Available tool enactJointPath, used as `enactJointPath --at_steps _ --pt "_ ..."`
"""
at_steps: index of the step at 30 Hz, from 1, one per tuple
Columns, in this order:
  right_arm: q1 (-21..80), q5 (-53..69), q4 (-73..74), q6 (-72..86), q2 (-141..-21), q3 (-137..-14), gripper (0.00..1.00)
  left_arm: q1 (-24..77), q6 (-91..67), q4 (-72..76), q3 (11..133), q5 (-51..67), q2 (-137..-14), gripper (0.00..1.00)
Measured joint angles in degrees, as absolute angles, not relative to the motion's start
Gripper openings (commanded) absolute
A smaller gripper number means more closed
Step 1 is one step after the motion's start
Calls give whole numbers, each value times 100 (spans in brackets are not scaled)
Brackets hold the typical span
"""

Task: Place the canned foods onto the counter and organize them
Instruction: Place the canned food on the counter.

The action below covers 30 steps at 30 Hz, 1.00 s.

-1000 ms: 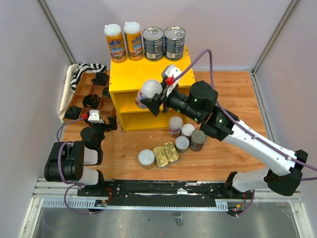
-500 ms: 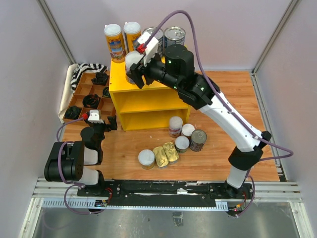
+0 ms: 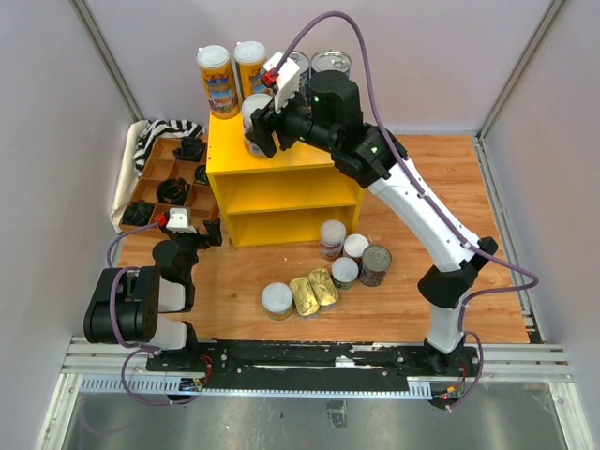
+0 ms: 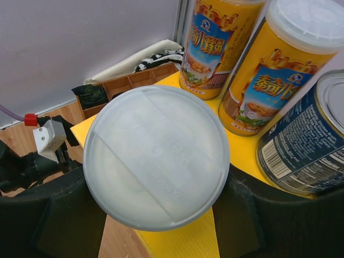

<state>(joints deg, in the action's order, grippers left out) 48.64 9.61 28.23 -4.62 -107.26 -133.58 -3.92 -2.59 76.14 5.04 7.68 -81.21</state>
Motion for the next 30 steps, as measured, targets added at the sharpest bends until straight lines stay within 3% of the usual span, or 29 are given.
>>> enactJointPath --at_steps 7,12,14,16,17,18,30 --pt "4821 978 2930 -449 -10868 -13563 6 -392 -259 7614 504 768 -8121 100" --pt "4823 989 3037 -449 -11056 -13690 26 -392 -259 7614 504 768 -8121 100" --pt "4823 987 3037 -456 -11102 -13751 40 -392 -259 7614 504 768 -8121 100" --pt "4821 985 3079 -469 -11131 -13810 68 -392 -259 7614 504 768 -8121 100" --pt "4823 980 3094 -478 -11146 -13837 87 -392 -259 7614 504 768 -8121 100" --pt "4823 967 3087 -484 -11155 -13839 98 -392 -257 7616 504 768 -8121 100" --pt "4821 751 2477 -648 -11021 -13461 99 -392 -259 7616 504 768 -8121 100"
